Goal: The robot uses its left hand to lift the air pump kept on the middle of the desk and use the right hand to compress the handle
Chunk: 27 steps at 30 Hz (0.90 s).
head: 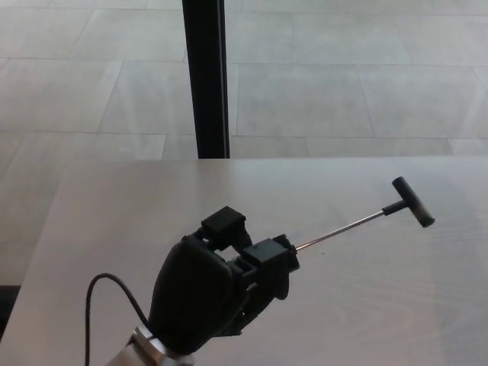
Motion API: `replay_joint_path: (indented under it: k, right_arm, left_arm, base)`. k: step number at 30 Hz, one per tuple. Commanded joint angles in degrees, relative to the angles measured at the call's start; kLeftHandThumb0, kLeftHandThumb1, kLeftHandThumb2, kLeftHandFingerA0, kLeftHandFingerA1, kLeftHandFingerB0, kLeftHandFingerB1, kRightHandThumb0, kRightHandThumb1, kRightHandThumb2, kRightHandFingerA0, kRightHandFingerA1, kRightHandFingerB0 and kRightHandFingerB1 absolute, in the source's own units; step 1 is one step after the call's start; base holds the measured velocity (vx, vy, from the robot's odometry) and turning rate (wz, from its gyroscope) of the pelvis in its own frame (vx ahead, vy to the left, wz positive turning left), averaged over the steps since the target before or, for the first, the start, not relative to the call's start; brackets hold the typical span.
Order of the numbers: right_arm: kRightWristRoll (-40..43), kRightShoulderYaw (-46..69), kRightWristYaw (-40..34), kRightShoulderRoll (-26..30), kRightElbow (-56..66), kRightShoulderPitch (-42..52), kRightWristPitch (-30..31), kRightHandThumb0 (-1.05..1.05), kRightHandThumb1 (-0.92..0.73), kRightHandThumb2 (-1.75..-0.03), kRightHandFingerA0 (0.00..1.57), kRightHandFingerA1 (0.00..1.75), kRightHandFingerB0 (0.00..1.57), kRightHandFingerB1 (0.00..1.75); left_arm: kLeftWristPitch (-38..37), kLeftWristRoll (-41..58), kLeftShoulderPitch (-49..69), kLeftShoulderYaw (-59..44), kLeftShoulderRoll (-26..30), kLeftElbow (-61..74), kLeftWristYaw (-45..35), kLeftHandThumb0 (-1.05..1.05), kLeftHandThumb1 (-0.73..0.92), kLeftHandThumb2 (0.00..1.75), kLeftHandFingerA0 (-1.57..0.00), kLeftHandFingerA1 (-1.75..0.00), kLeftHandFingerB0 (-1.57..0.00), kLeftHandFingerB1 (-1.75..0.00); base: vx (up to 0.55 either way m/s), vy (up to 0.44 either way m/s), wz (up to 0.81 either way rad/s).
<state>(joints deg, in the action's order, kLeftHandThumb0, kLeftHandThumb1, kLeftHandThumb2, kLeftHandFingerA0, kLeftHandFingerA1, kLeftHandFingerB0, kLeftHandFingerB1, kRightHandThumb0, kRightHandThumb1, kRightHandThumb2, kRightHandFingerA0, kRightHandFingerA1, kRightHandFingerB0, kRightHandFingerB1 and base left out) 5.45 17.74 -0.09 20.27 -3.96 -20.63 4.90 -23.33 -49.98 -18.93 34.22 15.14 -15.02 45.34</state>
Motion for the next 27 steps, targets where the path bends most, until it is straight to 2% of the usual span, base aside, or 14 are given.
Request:
replay_joint_path:
  k: [1, 2, 4, 5, 7, 10, 11, 12, 14, 15, 17, 20, 21, 27]
  right_arm:
    - [0.11, 0.61, -2.06, -1.33, -0.11, -0.14, 1.91, -0.72, -0.92, -0.68, 0.49, 0.70, 0.68, 0.51]
    - [0.43, 0.56, -1.98, -1.65, 0.02, 0.06, 2.25, -0.74, -0.91, -0.68, 0.48, 0.69, 0.69, 0.50]
    - [1.36, 0.56, -1.91, -2.48, 0.16, 0.15, 3.05, -0.73, -0.90, -0.67, 0.49, 0.67, 0.68, 0.50]
    - [1.47, 0.43, -1.74, -2.59, 0.20, 0.27, 2.98, -0.77, -0.70, -0.99, 0.46, 0.67, 0.63, 0.60]
    - [1.65, 0.28, -1.52, -2.82, 0.03, 0.51, 2.52, -0.73, -0.90, -0.68, 0.51, 0.61, 0.65, 0.49]
    - [1.68, -1.47, 2.89, -1.18, -1.37, 1.44, -0.37, -0.74, -0.92, -0.72, 0.46, 0.53, 0.51, 0.45]
    - [1.59, -3.26, 6.65, 0.09, -2.45, 1.34, -2.62, -0.81, -0.92, -0.78, 0.40, 0.51, 0.38, 0.40]
    - [1.97, -3.65, 8.02, 0.58, -2.43, 1.33, -2.64, -0.79, -0.83, -1.22, 0.31, 0.57, 0.22, 0.47]
    - [2.37, -5.83, 12.30, 2.08, -2.70, 0.36, -2.42, -0.87, -0.92, -0.84, 0.17, 0.42, 0.17, 0.34]
    - [1.94, -6.37, 12.51, 2.48, -2.44, 0.19, -1.79, -0.86, -0.82, -1.21, 0.05, 0.42, 0.10, 0.34]
    - [2.56, -7.70, 14.23, 2.07, -3.75, -1.46, -0.56, -1.05, -0.91, -1.32, 0.00, 0.05, 0.01, 0.01]
    - [4.20, -8.33, 15.71, 1.32, -3.76, -2.04, 1.66, -1.03, -0.89, -1.31, 0.00, 0.15, 0.00, 0.00]
    - [4.73, -8.72, 16.44, 1.00, -3.85, -2.15, 2.09, -1.01, -0.92, -0.95, 0.00, 0.00, 0.00, 0.00]
    - [4.20, -10.81, 15.79, -0.14, -2.53, -2.08, 2.31, -1.02, -0.92, -0.92, 0.00, 0.00, 0.00, 0.00]
  left_arm:
    - [-7.70, 36.59, 5.78, -5.83, -6.28, 6.86, -16.58, 0.02, 0.64, 1.28, -1.21, -1.24, -1.25, -1.24]
    - [-4.58, 44.38, 7.41, -6.20, -7.24, 9.30, -21.74, 0.01, 0.52, 1.43, -0.96, -1.72, -0.96, -1.54]
    - [0.53, 54.94, 9.54, -6.95, -7.97, 13.16, -29.08, -0.03, 0.56, 1.39, -0.98, -1.74, -0.95, -1.56]
    - [3.16, 58.32, 10.02, -7.38, -7.66, 14.71, -32.53, -0.04, 0.59, 1.38, -1.01, -1.75, -0.95, -1.57]
    - [5.56, 60.81, 10.18, -7.84, -6.94, 15.86, -36.11, -0.04, 0.54, 1.37, -1.00, -1.75, -0.92, -1.63]
    - [10.41, 63.18, 10.00, -9.20, -5.35, 16.63, -41.97, -0.05, 0.51, 1.33, -1.03, -1.75, -0.94, -1.64]
    - [12.45, 62.53, 9.95, -9.92, -4.21, 16.76, -43.34, -0.04, 0.49, 1.38, -1.03, -1.75, -0.94, -1.65]
    - [12.94, 62.29, 9.91, -10.17, -4.06, 16.65, -43.76, -0.03, 0.50, 1.37, -1.03, -1.75, -0.94, -1.65]
    - [13.96, 61.90, 10.08, -11.43, -3.73, 15.99, -44.47, -0.02, 0.50, 1.37, -1.04, -1.75, -0.96, -1.63]
    - [13.55, 61.75, 9.89, -11.60, -3.69, 15.40, -44.83, -0.01, 0.52, 1.35, -1.04, -1.75, -0.94, -1.64]
    - [12.47, 60.14, 10.02, -12.43, -3.09, 14.71, -44.16, -0.02, 0.54, 1.42, -1.07, -1.75, -0.98, -1.54]
    - [15.25, 59.87, 9.63, -13.66, -3.47, 15.17, -44.68, -0.04, 0.52, 1.47, -1.06, -1.75, -1.00, -1.57]
    - [16.17, 59.90, 9.16, -13.94, -3.41, 15.37, -45.24, -0.05, 0.51, 1.50, -1.08, -1.75, -1.00, -1.58]
    - [16.98, 60.07, 8.69, -15.15, -3.39, 14.96, -46.95, -0.05, 0.51, 1.51, -1.10, -1.75, -1.02, -1.59]
  base:
    - [0.00, 0.000, 0.00]
    - [0.00, 0.000, 0.00]
    - [0.00, 0.000, 0.00]
    - [0.00, 0.000, 0.00]
    - [0.00, 0.000, 0.00]
    - [0.00, 0.000, 0.00]
    - [0.00, 0.000, 0.00]
    - [0.00, 0.000, 0.00]
    - [0.00, 0.000, 0.00]
    - [0.00, 0.000, 0.00]
    - [0.00, 0.000, 0.00]
    - [0.00, 0.000, 0.00]
    - [0.00, 0.000, 0.00]
    - [0.00, 0.000, 0.00]
